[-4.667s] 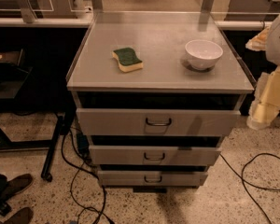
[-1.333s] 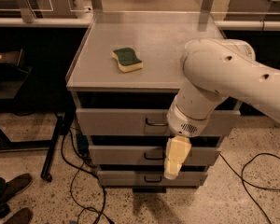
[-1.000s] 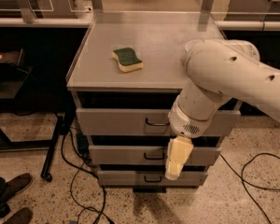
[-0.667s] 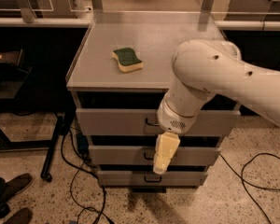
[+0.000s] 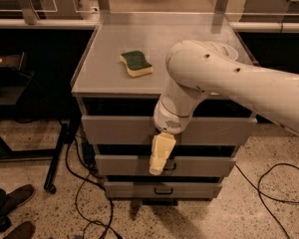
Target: Open top drawer
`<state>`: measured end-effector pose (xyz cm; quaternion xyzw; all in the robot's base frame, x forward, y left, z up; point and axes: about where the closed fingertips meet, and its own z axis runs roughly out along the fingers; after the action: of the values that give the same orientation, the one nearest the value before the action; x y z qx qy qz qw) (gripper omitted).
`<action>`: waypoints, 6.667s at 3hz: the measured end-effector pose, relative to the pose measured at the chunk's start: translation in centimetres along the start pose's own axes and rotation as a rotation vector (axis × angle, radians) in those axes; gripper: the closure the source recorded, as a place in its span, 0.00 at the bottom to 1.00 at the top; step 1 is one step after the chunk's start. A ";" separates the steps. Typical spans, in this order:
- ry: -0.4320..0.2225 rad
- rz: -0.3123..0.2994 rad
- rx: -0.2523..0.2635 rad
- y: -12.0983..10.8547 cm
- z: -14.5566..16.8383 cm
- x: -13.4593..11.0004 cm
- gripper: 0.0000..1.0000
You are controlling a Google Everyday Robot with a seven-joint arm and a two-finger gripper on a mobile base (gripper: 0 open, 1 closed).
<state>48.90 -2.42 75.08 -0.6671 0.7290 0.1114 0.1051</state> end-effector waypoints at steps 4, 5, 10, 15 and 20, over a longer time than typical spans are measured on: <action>0.041 0.078 -0.045 -3.3 5.5 2.6 0.00; 0.051 0.093 -0.045 -4.2 6.7 3.0 0.00; 0.116 0.151 -0.121 -2.6 9.4 6.5 0.00; 0.034 0.121 -0.122 5.1 1.8 4.6 0.00; 0.104 0.163 -0.277 4.8 8.9 6.5 0.00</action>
Offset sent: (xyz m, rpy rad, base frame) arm 0.0162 -0.0121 -0.0450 -0.0234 0.0691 -0.0516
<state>43.57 -5.51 64.69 -0.6186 0.7629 0.1844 -0.0351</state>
